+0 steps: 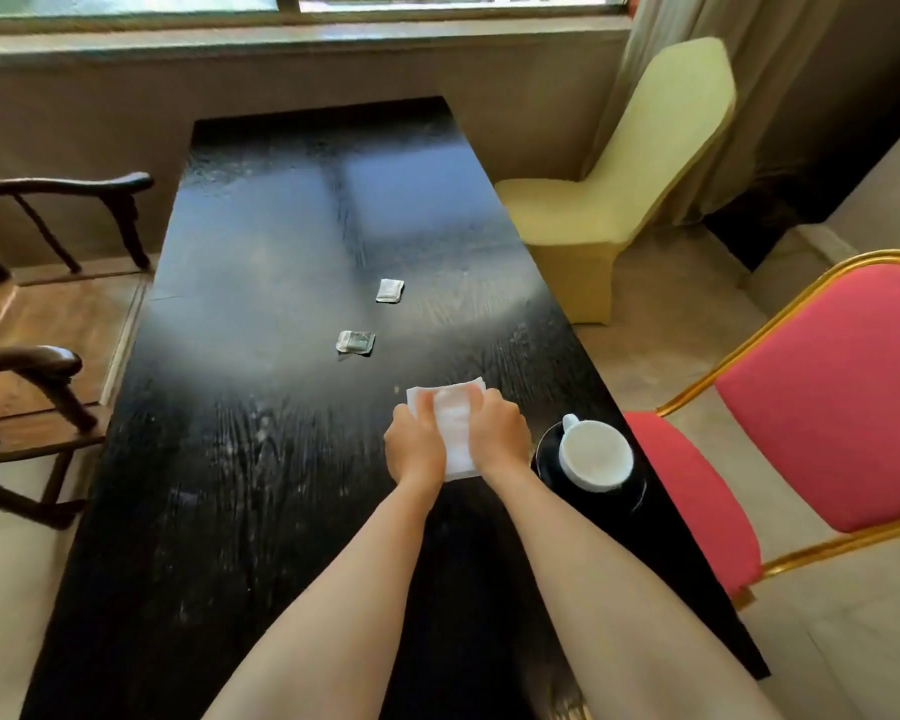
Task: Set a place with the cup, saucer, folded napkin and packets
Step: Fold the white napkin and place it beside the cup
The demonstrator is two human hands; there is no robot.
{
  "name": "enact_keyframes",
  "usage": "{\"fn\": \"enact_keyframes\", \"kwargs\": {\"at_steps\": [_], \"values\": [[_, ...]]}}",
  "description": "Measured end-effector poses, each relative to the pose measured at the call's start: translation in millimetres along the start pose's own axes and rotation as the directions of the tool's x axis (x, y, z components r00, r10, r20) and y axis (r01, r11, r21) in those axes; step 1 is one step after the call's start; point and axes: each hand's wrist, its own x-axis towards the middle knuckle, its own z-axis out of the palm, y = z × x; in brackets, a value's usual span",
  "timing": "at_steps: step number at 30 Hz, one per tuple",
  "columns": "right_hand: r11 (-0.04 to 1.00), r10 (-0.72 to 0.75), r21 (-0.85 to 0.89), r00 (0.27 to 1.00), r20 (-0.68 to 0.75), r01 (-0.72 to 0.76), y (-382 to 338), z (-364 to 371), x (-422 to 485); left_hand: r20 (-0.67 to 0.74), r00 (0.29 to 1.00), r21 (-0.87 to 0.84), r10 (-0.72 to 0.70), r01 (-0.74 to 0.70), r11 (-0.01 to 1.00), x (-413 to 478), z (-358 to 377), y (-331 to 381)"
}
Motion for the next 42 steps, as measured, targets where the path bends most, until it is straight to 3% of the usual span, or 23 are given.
{"fn": "enact_keyframes", "kwargs": {"at_steps": [9, 14, 18, 23, 30, 42], "values": [[0.999, 0.036, -0.024, 0.998, 0.060, -0.035, 77, -59, 140, 0.066, 0.998, -0.010, -0.004, 0.005, 1.000, 36, 136, 75], [0.987, 0.076, 0.121, 0.976, 0.202, -0.102, 114, -65, 190, 0.079, 0.996, 0.035, -0.049, 0.046, 0.998, 57, 184, 85], [0.982, 0.042, 0.162, 0.952, 0.303, -0.095, 133, -61, 212, 0.117, 0.987, 0.043, -0.107, 0.102, 0.994, 71, 200, 84], [0.994, 0.063, 0.067, 0.956, 0.287, -0.085, 150, -47, 218, 0.221, 0.969, 0.128, -0.113, 0.086, 0.988, 72, 214, 80], [0.997, 0.059, 0.034, 0.968, 0.244, -0.069, 164, -41, 212, 0.207, 0.973, 0.426, -0.106, 0.007, 0.905, 65, 224, 68], [1.000, -0.020, 0.017, 0.975, 0.221, 0.017, 164, -41, 213, 0.231, 0.970, 0.301, -0.076, 0.003, 0.953, 62, 220, 65]]}}
